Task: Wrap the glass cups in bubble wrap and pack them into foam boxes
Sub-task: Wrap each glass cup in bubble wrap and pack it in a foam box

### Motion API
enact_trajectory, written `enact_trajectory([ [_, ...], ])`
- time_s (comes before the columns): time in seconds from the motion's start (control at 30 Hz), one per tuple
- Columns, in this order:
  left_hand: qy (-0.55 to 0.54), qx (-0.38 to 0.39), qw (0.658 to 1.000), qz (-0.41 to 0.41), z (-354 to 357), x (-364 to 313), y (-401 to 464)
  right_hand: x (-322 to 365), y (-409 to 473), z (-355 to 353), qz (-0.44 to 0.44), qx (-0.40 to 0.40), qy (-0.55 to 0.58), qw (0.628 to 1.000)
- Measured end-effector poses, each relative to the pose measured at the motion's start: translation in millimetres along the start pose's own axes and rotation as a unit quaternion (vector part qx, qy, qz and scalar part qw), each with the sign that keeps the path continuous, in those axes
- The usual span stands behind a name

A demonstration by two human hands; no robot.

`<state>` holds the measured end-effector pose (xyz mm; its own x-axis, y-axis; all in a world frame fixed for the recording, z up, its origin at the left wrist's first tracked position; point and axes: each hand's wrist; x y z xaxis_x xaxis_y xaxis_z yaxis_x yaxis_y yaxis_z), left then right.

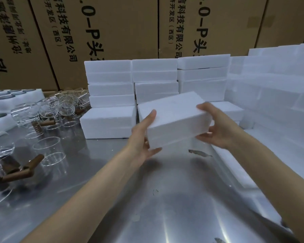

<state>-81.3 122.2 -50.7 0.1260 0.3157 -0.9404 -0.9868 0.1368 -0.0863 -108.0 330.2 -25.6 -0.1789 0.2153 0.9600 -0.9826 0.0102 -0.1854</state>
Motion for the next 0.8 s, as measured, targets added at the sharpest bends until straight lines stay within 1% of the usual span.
enact_trajectory([
  [0.1, 0.044, 0.053, 0.997, 0.042, 18, -11, 19, 34, 15, -14, -0.039, -0.051, 0.018, 0.998],
  [0.17, 0.093, 0.086, 0.989, 0.072, 32, -15, 33, 55, 23, -27, -0.047, -0.078, 0.027, 0.995],
  [0.27, 0.16, 0.115, 0.976, 0.091, 53, -15, 56, 77, 33, -42, -0.052, -0.112, 0.024, 0.992],
  [0.33, 0.19, 0.119, 0.969, 0.108, 66, -12, 69, 84, 40, -48, -0.062, -0.136, 0.0, 0.989],
  [0.5, 0.194, 0.082, 0.969, 0.125, 88, 3, 88, 82, 60, -60, -0.079, -0.173, -0.046, 0.981],
  [0.57, 0.202, 0.079, 0.967, 0.137, 95, 7, 92, 82, 65, -65, -0.086, -0.183, -0.052, 0.978],
  [0.7, 0.251, 0.081, 0.956, 0.126, 104, 5, 92, 86, 71, -72, -0.097, -0.206, -0.07, 0.971],
  [0.8, 0.264, 0.079, 0.955, 0.11, 107, 4, 91, 82, 77, -76, -0.091, -0.207, -0.088, 0.97],
])
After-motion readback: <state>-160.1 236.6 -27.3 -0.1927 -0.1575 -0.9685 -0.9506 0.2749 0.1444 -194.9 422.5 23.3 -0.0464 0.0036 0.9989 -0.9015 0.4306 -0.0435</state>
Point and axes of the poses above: each hand's wrist, its own y-axis towards the middle knuckle, its own z-axis out of the palm, x = y × z, and after that the axes turned 4 degrees about x, right-handed
